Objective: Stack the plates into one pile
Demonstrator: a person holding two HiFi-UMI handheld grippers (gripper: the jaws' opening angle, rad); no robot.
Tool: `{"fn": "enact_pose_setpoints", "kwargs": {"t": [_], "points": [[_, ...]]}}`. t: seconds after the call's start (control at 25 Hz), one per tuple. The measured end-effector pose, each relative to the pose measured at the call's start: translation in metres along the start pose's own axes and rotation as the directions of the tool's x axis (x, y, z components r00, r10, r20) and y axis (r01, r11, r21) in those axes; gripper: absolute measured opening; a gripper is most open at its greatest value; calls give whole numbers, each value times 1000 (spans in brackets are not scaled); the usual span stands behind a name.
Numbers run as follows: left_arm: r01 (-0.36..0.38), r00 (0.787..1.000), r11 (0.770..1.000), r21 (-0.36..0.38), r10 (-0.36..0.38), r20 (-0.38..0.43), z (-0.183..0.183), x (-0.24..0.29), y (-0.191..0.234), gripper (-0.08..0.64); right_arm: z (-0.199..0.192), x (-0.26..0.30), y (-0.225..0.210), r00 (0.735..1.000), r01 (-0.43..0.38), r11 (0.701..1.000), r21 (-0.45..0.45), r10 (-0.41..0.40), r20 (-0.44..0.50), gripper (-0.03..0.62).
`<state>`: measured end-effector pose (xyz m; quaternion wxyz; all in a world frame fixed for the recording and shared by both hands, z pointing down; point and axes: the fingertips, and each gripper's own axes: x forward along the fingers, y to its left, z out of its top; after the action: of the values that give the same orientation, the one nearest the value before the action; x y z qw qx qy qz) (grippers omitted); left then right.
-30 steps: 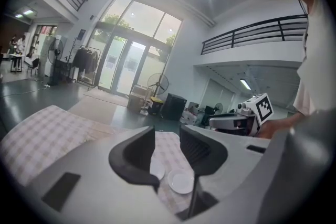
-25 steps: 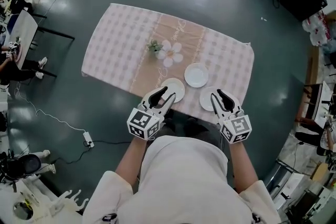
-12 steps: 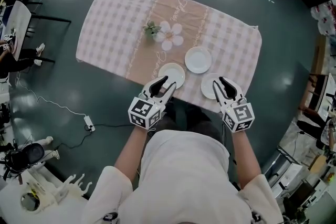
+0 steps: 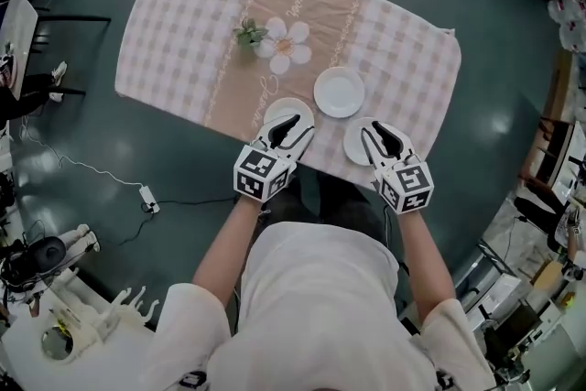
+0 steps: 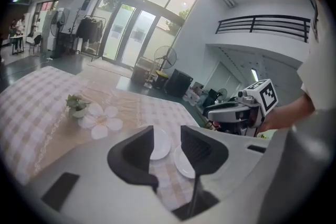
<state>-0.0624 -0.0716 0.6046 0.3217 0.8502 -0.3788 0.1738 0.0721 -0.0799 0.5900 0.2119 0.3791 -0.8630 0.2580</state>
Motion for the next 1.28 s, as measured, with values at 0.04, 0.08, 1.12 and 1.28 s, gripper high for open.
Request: {"fn": "enact_pose_setpoints", "kwargs": {"t": [0.04, 0.08, 1.12, 1.28], "points": [[-1, 1000, 1000, -7, 0, -12, -4, 6, 3, 166, -5, 4, -3, 1000, -3, 1000, 3, 3, -13, 126], [-1, 1000, 1000, -16, 0, -25, -7, 13, 5, 166, -10, 9, -7, 1000, -6, 1000, 6, 6, -26, 126], [-76, 922, 989, -130, 20, -387, -93, 150, 85, 164, -106, 121, -90, 955, 24, 992, 124, 14, -296, 126], [-110, 899, 986, -125, 45, -436, -103, 158, 94, 163, -120, 127, -104, 940, 57, 984, 166, 3, -342, 126]]}}
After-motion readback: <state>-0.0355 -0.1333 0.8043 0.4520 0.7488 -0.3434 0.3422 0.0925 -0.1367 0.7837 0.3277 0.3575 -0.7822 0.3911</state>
